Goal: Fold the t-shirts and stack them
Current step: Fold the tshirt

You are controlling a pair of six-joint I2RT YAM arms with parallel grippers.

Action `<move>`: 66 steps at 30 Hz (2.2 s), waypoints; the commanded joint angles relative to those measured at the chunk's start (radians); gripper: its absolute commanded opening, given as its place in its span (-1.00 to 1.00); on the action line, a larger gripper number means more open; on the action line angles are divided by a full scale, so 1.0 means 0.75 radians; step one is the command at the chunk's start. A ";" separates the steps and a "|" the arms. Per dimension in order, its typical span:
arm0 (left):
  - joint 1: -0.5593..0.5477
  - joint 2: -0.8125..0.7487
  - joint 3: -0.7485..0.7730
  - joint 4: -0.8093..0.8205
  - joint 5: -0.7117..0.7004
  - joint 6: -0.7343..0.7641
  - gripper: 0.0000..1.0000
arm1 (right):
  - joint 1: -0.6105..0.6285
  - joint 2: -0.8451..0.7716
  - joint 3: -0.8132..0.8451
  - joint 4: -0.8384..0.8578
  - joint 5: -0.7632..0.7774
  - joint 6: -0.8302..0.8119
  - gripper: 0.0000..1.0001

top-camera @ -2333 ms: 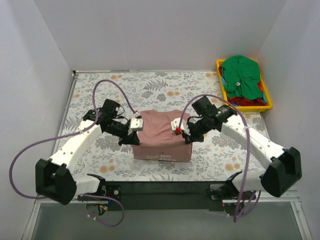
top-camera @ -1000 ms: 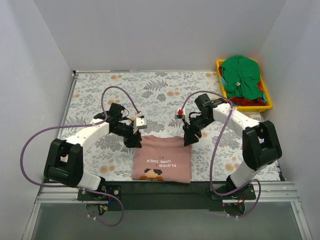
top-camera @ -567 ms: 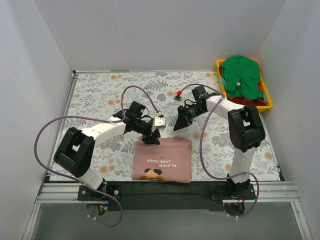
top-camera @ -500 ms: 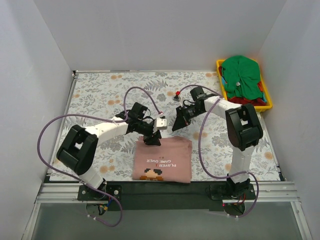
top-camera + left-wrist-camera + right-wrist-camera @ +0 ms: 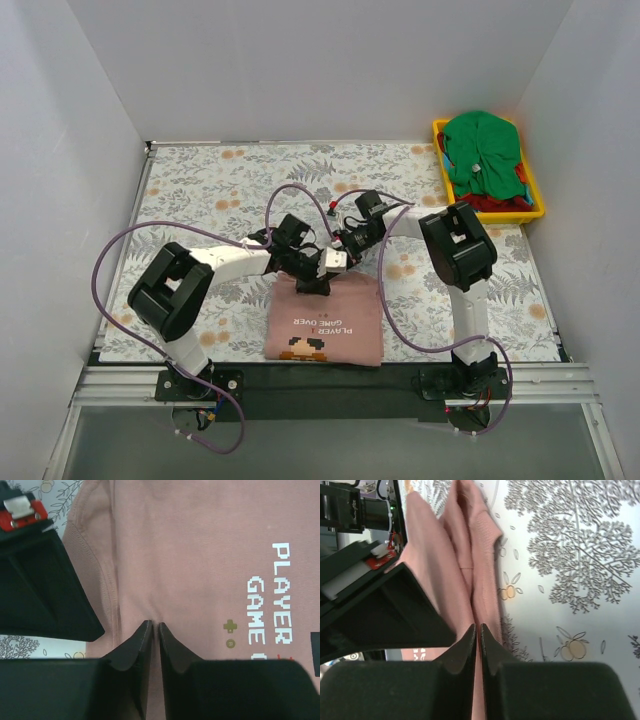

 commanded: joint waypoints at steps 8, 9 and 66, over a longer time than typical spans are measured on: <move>-0.035 -0.082 -0.051 0.119 -0.100 0.014 -0.22 | 0.008 0.079 -0.028 0.075 -0.014 0.018 -0.80; -0.035 -0.086 -0.053 0.137 -0.108 -0.021 -0.20 | 0.008 0.087 -0.032 0.075 -0.014 0.016 -0.80; 0.017 -0.084 0.103 0.272 -0.192 0.069 -1.00 | 0.031 0.175 -0.120 0.073 -0.027 -0.066 -0.95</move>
